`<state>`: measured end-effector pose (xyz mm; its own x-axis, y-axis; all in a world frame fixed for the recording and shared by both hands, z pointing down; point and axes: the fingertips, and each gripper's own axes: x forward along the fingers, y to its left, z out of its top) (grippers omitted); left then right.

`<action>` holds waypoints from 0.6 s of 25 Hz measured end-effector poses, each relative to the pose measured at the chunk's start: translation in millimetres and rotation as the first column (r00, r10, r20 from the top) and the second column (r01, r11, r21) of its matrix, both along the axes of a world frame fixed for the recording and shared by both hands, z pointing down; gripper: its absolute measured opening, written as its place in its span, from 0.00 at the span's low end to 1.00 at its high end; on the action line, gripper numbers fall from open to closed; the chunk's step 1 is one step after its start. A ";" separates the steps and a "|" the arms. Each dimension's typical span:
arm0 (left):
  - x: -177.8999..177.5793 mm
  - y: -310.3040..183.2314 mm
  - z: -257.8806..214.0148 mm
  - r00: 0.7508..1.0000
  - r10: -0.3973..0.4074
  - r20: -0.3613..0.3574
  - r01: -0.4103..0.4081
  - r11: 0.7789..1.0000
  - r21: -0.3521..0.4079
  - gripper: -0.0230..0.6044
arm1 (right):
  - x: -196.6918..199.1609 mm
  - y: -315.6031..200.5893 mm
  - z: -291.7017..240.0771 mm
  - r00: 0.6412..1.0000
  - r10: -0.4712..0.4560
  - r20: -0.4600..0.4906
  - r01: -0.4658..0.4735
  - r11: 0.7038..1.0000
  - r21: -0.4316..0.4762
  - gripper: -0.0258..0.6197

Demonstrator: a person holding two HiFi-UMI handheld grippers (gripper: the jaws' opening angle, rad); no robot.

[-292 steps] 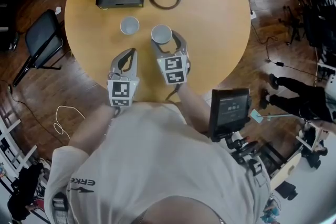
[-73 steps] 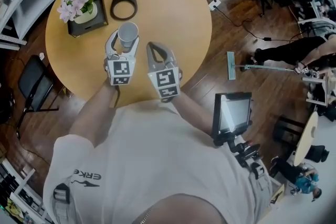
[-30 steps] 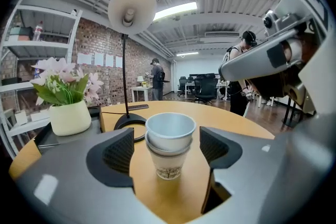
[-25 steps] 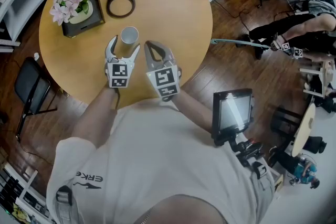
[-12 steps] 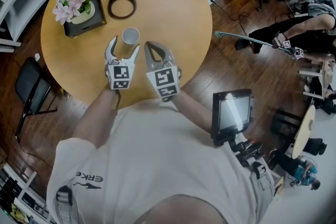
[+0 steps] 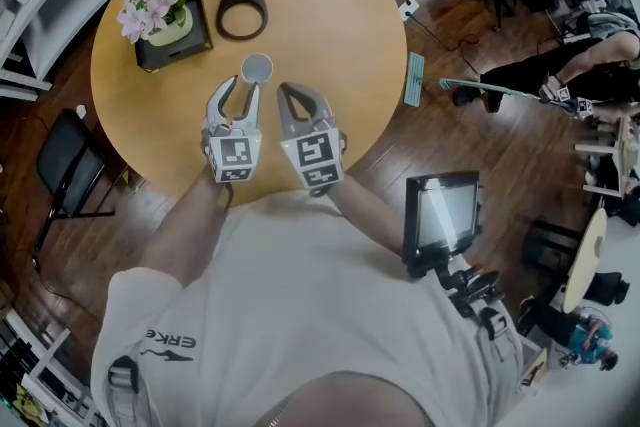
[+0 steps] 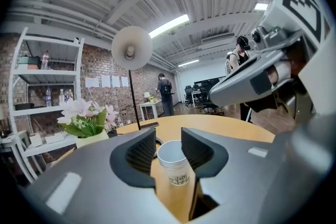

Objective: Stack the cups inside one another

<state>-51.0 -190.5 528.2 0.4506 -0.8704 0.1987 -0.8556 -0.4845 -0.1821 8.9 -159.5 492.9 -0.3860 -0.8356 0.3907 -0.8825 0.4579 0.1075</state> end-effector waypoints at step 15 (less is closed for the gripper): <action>-11.6 42.2 -28.6 0.996 -0.001 -0.091 -0.001 1.000 -0.022 0.04 | -7.6 27.3 -10.6 1.000 0.031 0.000 -0.031 0.999 0.013 0.06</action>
